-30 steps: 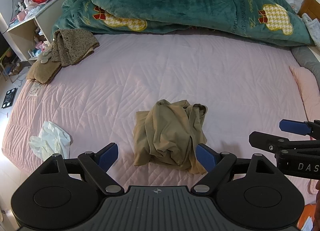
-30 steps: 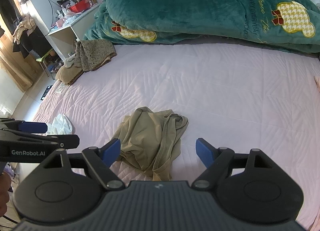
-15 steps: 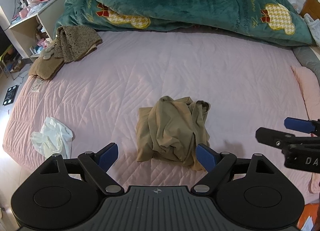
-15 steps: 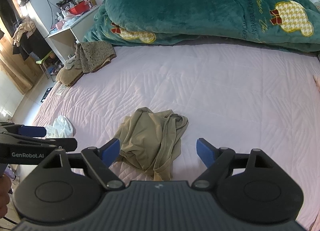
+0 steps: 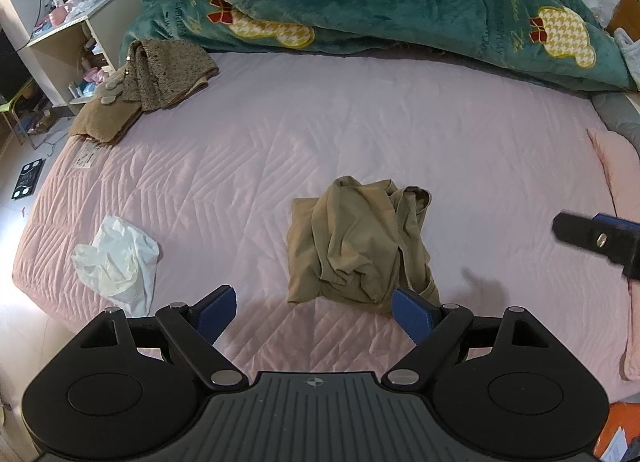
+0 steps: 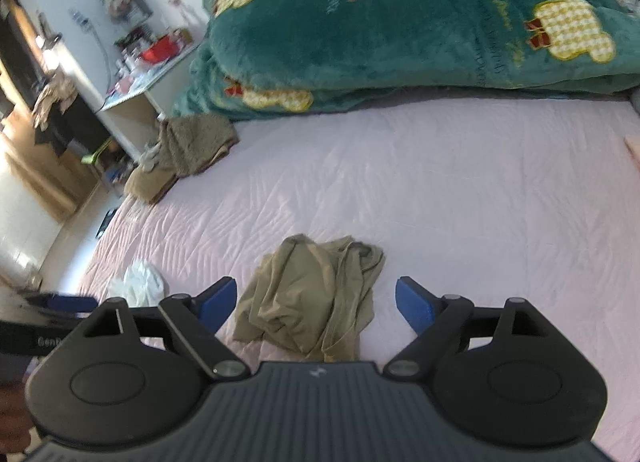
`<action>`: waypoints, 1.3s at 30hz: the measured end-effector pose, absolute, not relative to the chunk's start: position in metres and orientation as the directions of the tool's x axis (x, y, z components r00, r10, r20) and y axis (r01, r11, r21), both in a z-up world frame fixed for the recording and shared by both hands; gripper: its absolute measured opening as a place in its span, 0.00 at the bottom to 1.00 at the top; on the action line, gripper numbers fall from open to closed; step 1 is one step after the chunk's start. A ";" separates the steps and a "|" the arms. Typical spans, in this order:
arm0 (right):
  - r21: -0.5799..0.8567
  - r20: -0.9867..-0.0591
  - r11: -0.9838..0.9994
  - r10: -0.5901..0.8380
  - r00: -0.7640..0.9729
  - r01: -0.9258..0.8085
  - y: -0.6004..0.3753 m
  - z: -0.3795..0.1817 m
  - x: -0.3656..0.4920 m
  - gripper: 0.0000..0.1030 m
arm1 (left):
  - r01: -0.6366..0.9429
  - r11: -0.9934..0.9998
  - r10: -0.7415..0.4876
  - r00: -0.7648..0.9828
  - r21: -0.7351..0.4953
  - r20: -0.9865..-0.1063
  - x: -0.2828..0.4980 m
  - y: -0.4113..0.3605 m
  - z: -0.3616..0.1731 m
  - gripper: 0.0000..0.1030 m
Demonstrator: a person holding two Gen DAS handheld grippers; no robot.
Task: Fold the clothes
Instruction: 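Move both grippers toward the khaki garment on the bed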
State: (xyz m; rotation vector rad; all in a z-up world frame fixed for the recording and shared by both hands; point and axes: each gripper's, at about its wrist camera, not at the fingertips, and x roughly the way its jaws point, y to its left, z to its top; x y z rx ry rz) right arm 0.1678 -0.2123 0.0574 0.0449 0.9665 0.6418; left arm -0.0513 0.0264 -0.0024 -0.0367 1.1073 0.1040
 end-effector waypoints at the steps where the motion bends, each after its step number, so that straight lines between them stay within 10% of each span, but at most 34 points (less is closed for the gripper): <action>1: 0.306 -0.746 0.824 0.519 0.418 -0.477 -0.214 0.059 0.167 0.84 | -0.104 0.994 0.068 0.442 0.024 -0.894 -0.053 0.026 -0.002 0.84; 14: 0.320 -0.712 0.803 0.554 0.431 -0.503 -0.241 0.084 0.165 0.84 | -0.127 0.989 0.122 0.430 0.074 -0.895 -0.075 0.032 0.004 0.84; 39: -0.051 -0.745 0.979 0.094 0.660 -0.197 -0.423 0.102 0.231 0.87 | -0.400 0.869 0.428 0.314 0.291 -0.847 -0.099 0.194 0.022 0.84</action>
